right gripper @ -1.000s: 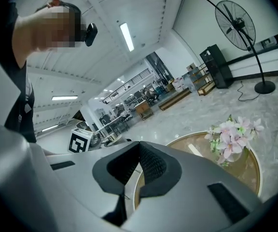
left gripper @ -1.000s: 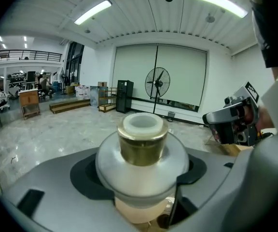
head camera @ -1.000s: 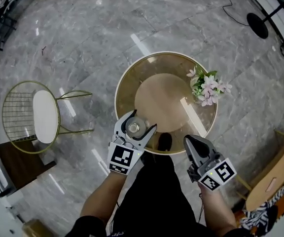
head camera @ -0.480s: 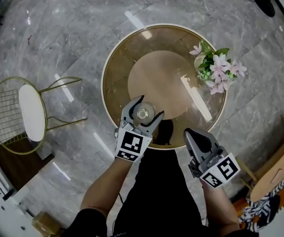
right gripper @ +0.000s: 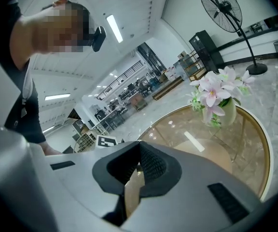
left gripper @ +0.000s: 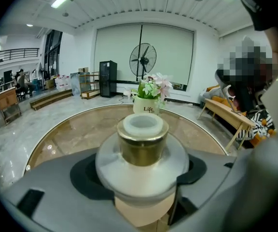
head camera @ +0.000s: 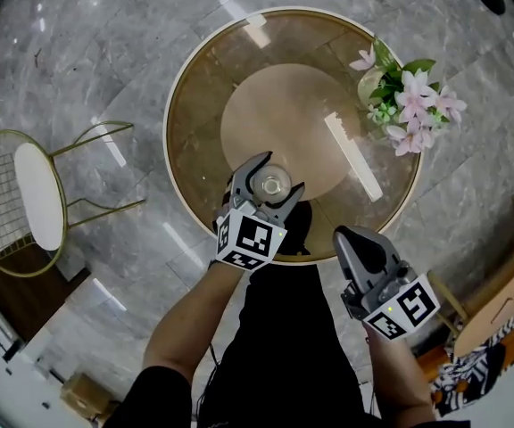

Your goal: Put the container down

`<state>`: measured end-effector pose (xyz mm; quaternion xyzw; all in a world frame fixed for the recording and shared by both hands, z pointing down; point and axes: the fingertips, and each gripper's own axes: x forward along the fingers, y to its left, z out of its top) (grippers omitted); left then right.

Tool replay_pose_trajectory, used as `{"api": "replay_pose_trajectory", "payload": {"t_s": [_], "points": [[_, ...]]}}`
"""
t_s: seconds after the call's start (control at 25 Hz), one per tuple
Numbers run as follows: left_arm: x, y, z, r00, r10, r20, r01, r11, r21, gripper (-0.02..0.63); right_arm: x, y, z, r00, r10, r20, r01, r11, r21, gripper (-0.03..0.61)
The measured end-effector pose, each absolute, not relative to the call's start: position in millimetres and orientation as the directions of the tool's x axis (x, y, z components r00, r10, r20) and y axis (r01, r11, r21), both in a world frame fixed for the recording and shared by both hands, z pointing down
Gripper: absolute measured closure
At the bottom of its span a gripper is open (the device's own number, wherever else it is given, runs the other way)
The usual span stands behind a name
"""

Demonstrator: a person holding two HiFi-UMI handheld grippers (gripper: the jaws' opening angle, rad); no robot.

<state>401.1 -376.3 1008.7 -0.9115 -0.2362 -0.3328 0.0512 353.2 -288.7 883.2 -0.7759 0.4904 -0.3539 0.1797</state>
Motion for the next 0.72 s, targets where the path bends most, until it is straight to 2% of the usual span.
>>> {"api": "replay_pose_trajectory", "payload": {"t_s": [0.36,0.72], "points": [[408,-353,1032,0.618,0.432,0.657,0.557,-0.830,0.023,0.267,346,-275,890,0.289,-0.880,0.376,-0.612,-0.472,-0.635,0.563],[402,-347,1044,0.583,0.453,0.675,0.584,-0.811,0.040,0.267,346,-266,882,0.315,-0.874,0.369,-0.608,-0.485,-0.629,0.563]]}}
